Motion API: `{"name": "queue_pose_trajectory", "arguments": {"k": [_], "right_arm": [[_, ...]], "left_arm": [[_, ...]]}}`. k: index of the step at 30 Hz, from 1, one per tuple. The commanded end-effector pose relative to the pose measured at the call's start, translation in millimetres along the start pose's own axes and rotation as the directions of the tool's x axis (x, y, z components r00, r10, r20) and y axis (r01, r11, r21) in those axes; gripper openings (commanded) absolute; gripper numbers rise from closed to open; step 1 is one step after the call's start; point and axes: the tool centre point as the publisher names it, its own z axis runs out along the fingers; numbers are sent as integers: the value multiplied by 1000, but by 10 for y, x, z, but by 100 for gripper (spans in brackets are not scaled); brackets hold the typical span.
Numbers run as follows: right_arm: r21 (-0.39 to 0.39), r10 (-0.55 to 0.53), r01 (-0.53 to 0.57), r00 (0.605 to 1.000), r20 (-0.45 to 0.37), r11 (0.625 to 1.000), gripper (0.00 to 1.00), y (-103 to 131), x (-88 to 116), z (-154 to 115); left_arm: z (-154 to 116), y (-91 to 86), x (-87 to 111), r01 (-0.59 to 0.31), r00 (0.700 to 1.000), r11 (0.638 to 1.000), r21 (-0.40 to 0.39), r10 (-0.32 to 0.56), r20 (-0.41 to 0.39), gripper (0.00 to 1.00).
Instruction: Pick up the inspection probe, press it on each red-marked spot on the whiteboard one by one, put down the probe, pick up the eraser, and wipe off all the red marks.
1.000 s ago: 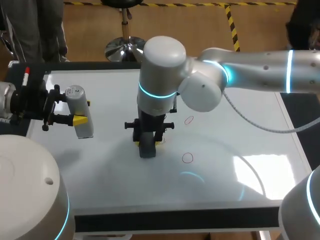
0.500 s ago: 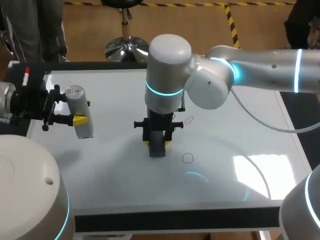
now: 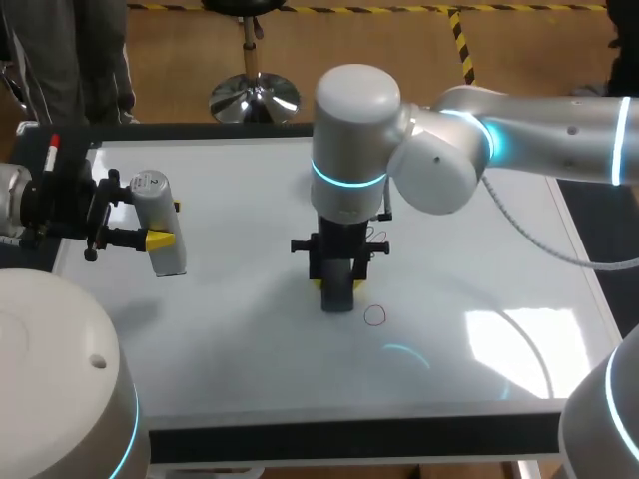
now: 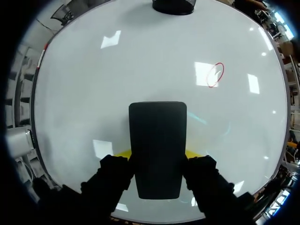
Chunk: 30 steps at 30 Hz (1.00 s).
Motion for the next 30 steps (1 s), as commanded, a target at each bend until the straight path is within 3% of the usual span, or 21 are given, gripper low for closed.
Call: {"name": "queue_pose_trajectory", "arguments": {"k": [1,20,30], "right_arm": [[-24,-18,18,1000,4,1000,0,-15,21,-67],[-27,-139,139,990,-3,990,0,166,739,-41],[-25,-172,171,985,-15,985,0,151,874,29]], "left_arm": [[-10,-6,4,-3,1000,1000,2,3,0,0],[-10,-6,4,-3,1000,1000,2,3,0,0],[-10,-6,4,-3,1000,1000,2,3,0,0]]}}
